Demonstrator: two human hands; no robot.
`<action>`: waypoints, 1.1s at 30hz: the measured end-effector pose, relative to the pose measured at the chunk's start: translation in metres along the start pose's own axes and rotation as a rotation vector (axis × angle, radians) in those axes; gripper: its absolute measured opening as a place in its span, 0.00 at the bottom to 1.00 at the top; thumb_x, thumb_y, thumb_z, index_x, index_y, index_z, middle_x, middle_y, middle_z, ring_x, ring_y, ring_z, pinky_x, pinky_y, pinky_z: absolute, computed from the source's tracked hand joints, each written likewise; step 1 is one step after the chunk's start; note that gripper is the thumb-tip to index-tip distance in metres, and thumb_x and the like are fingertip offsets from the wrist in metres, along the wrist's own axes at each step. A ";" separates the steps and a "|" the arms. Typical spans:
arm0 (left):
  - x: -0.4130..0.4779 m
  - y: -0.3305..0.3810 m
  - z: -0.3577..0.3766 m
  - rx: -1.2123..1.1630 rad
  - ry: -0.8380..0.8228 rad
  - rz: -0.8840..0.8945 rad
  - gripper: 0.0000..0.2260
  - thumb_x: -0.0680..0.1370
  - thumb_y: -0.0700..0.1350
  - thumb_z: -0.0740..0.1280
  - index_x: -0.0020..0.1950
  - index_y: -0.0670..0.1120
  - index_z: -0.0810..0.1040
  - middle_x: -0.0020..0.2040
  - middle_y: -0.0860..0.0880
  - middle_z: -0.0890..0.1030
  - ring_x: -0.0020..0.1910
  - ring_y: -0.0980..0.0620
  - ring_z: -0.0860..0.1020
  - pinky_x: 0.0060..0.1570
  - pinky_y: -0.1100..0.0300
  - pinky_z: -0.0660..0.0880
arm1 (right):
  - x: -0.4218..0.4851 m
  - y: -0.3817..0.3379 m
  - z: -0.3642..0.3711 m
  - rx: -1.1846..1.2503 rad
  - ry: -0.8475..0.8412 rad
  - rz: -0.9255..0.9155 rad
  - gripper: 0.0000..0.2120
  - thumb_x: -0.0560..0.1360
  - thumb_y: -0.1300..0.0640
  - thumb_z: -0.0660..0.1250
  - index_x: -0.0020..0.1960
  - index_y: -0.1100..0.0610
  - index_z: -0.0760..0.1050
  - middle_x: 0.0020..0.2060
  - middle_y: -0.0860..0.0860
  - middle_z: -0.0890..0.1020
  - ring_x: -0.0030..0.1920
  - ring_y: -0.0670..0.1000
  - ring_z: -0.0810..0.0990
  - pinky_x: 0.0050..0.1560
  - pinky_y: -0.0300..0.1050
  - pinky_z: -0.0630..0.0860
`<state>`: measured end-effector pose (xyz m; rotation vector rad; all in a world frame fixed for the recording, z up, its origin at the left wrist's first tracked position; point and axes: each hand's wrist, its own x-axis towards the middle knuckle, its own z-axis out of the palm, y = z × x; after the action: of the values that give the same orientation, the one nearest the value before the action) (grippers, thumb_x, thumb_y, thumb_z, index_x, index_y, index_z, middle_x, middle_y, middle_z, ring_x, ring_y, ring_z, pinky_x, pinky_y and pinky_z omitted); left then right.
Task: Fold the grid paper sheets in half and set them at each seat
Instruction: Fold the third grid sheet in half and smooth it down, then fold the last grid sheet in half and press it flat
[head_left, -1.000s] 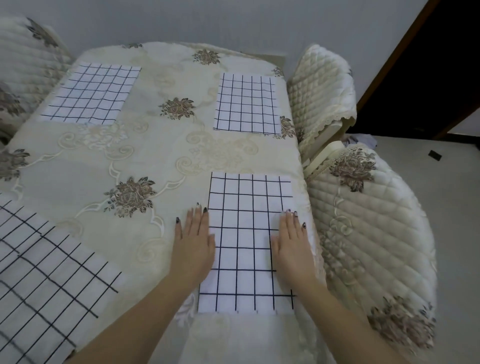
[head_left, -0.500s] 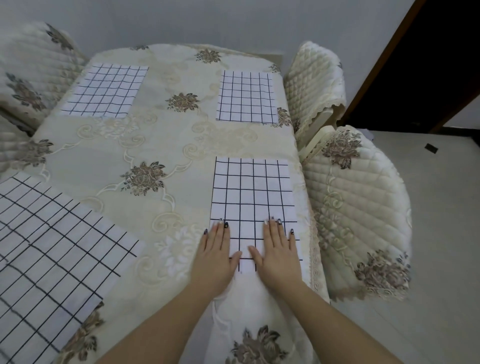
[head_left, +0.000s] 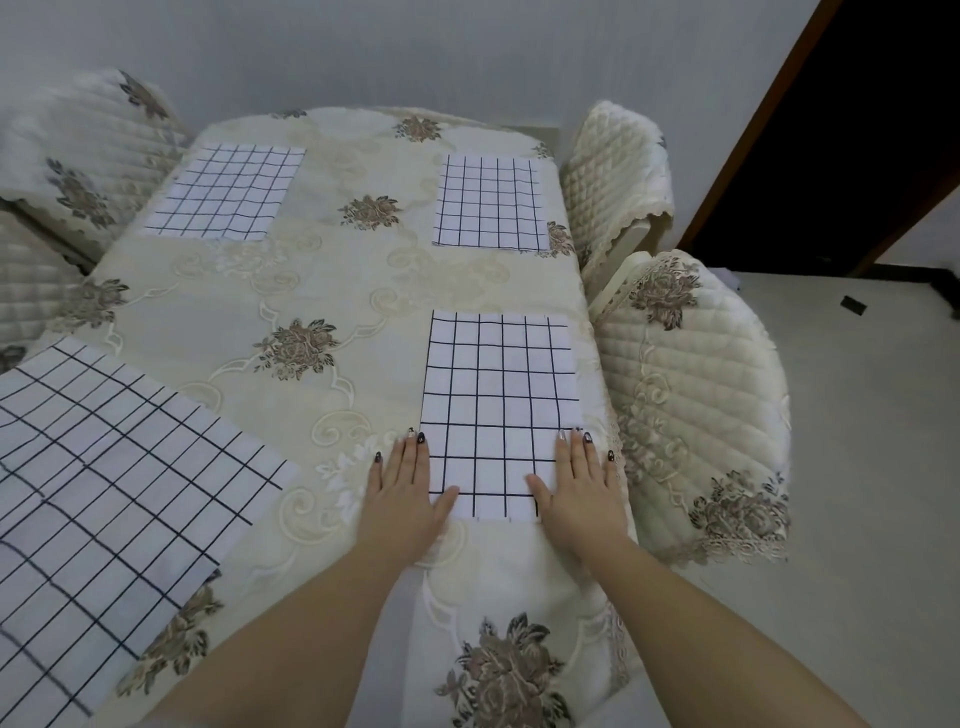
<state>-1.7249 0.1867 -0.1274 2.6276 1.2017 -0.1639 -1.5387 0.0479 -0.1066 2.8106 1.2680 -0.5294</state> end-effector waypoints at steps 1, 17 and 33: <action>0.001 -0.001 -0.002 -0.015 -0.009 0.006 0.40 0.74 0.65 0.36 0.79 0.42 0.50 0.79 0.46 0.51 0.79 0.49 0.50 0.74 0.51 0.41 | 0.001 0.000 -0.002 -0.011 -0.020 0.000 0.36 0.78 0.35 0.39 0.77 0.54 0.35 0.77 0.51 0.37 0.77 0.50 0.36 0.76 0.54 0.37; -0.046 -0.008 -0.097 -1.195 0.368 -0.327 0.14 0.82 0.46 0.58 0.67 0.47 0.74 0.65 0.49 0.76 0.66 0.52 0.72 0.63 0.60 0.66 | -0.036 -0.082 -0.062 1.258 0.012 0.114 0.18 0.81 0.49 0.56 0.69 0.53 0.69 0.65 0.46 0.72 0.65 0.47 0.71 0.66 0.45 0.66; -0.210 -0.094 -0.093 -1.547 0.929 -0.926 0.11 0.82 0.48 0.58 0.53 0.47 0.79 0.51 0.48 0.82 0.51 0.49 0.81 0.51 0.57 0.77 | -0.121 -0.251 -0.020 1.144 -0.504 -0.346 0.08 0.80 0.53 0.60 0.50 0.53 0.77 0.46 0.52 0.82 0.46 0.51 0.83 0.52 0.51 0.79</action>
<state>-1.9332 0.1179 -0.0114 0.6342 1.5988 1.3241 -1.7903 0.1313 -0.0184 2.6733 1.6360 -2.4484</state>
